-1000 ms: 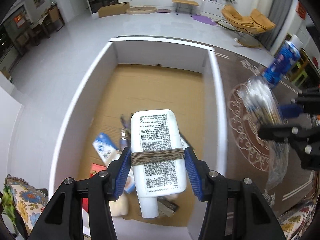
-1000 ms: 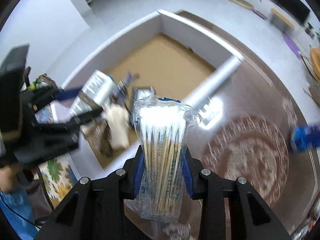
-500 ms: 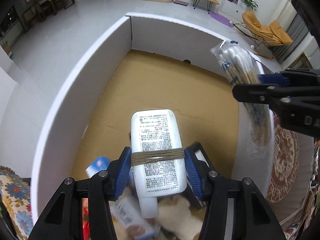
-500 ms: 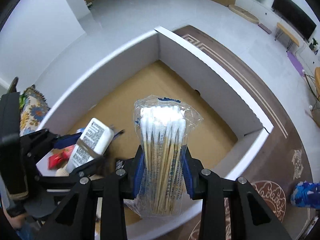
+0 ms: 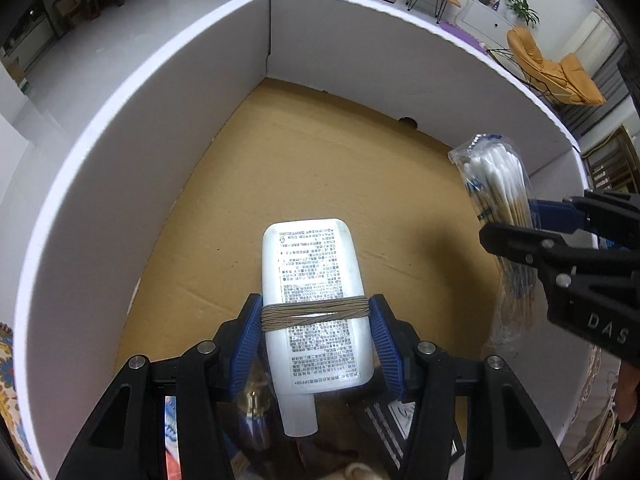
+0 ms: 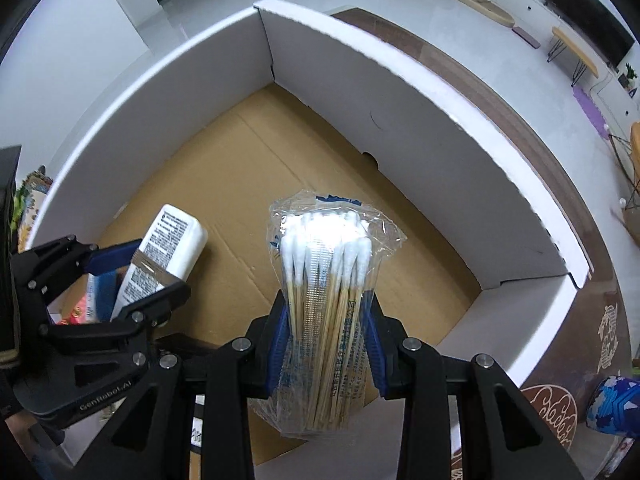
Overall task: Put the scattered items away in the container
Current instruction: 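Open the left tool and right tool to drop both items into the box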
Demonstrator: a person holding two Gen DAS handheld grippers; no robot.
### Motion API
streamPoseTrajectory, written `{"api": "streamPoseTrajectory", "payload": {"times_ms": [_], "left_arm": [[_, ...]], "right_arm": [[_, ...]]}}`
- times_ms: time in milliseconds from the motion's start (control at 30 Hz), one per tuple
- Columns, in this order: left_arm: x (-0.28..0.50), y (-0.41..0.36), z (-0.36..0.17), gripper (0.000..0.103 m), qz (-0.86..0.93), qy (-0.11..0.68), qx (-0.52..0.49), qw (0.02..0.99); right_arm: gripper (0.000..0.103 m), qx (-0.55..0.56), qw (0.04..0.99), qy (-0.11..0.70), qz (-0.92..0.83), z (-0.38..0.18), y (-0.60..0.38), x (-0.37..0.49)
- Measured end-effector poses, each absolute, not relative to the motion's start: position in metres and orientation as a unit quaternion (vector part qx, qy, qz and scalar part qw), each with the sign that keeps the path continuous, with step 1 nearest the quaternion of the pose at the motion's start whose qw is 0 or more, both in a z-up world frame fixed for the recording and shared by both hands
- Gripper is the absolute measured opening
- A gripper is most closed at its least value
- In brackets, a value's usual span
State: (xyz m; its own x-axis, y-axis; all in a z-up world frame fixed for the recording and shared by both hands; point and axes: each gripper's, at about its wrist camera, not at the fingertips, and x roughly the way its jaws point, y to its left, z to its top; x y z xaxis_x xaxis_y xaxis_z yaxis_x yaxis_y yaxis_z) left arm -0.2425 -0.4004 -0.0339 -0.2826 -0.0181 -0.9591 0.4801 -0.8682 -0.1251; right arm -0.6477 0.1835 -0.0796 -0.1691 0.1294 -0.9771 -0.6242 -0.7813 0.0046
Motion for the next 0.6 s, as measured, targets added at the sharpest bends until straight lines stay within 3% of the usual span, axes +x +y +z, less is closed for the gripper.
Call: {"api": "streamPoseTrajectory", "payload": {"times_ms": [133, 167, 200, 233, 267, 300, 333, 600], "left_arm": [[-0.245, -0.401, -0.038, 0.053, -0.775, 0.201, 0.576, 0.164], [-0.246, -0.401, -0.038, 0.054, -0.776, 0.198, 0.576, 0.167], [-0.246, -0.401, -0.036, 0.054, -0.777, 0.196, 0.574, 0.171], [-0.246, -0.401, -0.034, 0.056, -0.777, 0.195, 0.571, 0.177], [-0.245, -0.402, -0.03, 0.067, -0.777, 0.194, 0.569, 0.189], [-0.244, -0.403, -0.027, 0.08, -0.777, 0.195, 0.565, 0.197], [-0.242, -0.404, -0.022, 0.083, -0.78, 0.198, 0.557, 0.203], [-0.222, -0.386, 0.014, 0.084, -0.797, 0.195, 0.531, 0.211]], "right_arm": [[0.038, -0.588, 0.261, 0.208, 0.736, -0.087, 0.188, -0.648], [0.051, -0.584, 0.265, 0.21, 0.737, -0.087, 0.19, -0.648], [0.07, -0.581, 0.267, 0.216, 0.738, -0.085, 0.191, -0.647], [0.076, -0.575, 0.268, 0.221, 0.741, -0.083, 0.193, -0.645], [0.082, -0.57, 0.268, 0.223, 0.744, -0.08, 0.194, -0.644], [0.082, -0.566, 0.269, 0.225, 0.746, -0.077, 0.195, -0.643], [0.082, -0.563, 0.269, 0.229, 0.747, -0.073, 0.196, -0.64], [0.082, -0.557, 0.272, 0.229, 0.751, -0.05, 0.186, -0.625]]}}
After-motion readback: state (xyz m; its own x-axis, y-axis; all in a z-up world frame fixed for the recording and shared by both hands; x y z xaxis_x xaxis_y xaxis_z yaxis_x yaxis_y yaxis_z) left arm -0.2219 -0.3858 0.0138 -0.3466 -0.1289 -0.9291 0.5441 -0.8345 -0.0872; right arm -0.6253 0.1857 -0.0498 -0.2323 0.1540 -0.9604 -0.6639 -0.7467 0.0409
